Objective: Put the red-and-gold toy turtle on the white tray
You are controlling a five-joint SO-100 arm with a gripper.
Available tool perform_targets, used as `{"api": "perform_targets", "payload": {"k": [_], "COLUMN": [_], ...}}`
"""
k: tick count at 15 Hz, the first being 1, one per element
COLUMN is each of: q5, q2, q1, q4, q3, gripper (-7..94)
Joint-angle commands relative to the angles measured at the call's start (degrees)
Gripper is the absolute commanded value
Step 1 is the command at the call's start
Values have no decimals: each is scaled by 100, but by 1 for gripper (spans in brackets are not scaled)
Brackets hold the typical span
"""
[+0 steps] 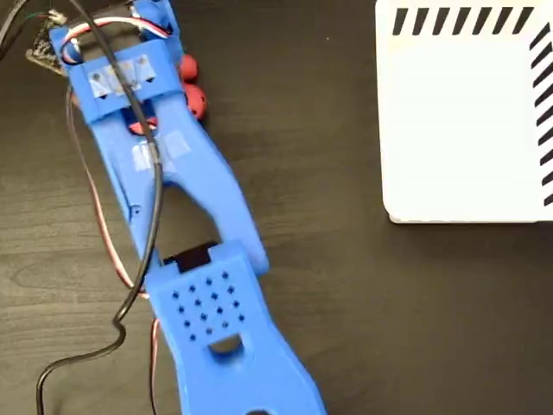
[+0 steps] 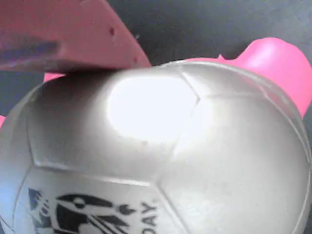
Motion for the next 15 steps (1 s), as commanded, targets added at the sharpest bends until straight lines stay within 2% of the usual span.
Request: {"api": "perform_targets", "payload": {"k": [1, 5, 8, 12, 15], "q5": [-62, -123, -527, -2074, -3480], "q2": [1890, 2540, 3612, 5871, 6618], "q1": [-53, -70, 193, 1556, 2883], "q4": [141, 378, 299, 79, 35], "q3": [35, 404, 1679, 3507, 4184], "gripper": [0, 0, 0, 0, 0]}}
